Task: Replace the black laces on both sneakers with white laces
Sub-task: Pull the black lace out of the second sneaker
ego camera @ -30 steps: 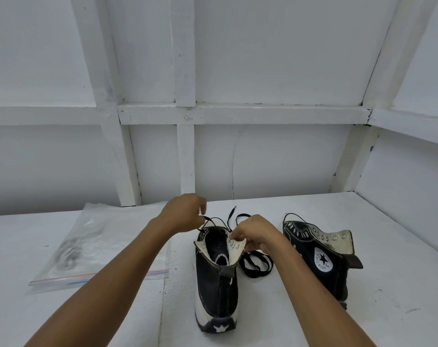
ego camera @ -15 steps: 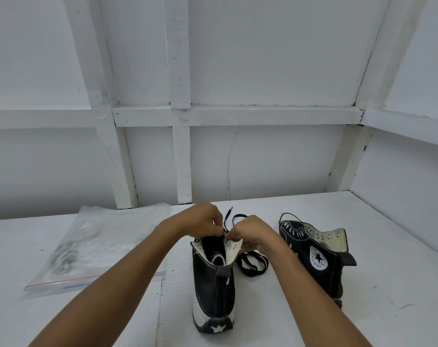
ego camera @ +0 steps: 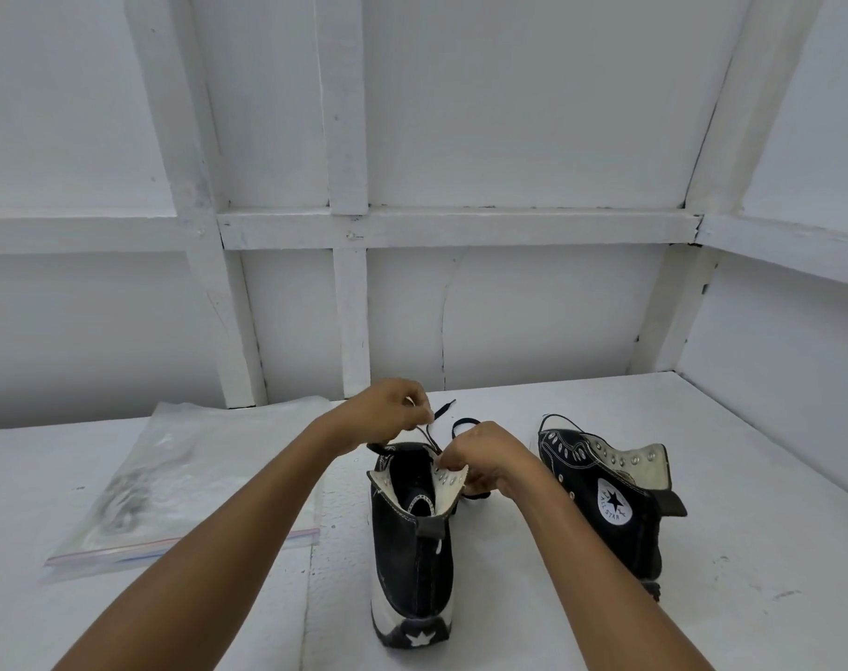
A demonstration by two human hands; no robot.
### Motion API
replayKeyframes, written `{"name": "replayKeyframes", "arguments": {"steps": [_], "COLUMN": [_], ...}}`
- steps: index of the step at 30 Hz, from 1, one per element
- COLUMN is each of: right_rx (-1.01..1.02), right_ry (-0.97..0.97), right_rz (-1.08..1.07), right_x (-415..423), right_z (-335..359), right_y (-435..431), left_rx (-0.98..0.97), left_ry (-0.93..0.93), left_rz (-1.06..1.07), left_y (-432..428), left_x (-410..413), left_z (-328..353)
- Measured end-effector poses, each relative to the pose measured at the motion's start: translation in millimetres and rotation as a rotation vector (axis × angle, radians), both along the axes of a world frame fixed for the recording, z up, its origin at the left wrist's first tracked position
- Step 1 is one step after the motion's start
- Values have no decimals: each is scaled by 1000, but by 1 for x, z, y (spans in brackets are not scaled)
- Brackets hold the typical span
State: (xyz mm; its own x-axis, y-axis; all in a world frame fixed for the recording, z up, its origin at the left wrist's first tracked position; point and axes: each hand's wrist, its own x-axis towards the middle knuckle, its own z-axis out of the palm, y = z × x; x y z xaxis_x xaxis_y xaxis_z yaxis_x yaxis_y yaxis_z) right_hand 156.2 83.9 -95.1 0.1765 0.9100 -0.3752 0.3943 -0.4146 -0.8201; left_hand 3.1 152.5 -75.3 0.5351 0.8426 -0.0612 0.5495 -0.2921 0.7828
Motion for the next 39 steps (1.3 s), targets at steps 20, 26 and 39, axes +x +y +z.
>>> {"name": "replayKeyframes", "arguments": {"steps": [20,26,39], "right_rx": [6,9,6], "right_ry": [23,29,40], "right_rz": [18,29,38], "right_x": [6,8,11], "right_z": [-5,-7,-11], "right_y": [0,3,7], "left_rx": [-290,121,-259], "left_ry": [-487,351,-480], "left_rz": [69,-83,-50], "left_y": [8,9,5], "left_x": [-6,3,0], "left_z": [7,-13,6]}}
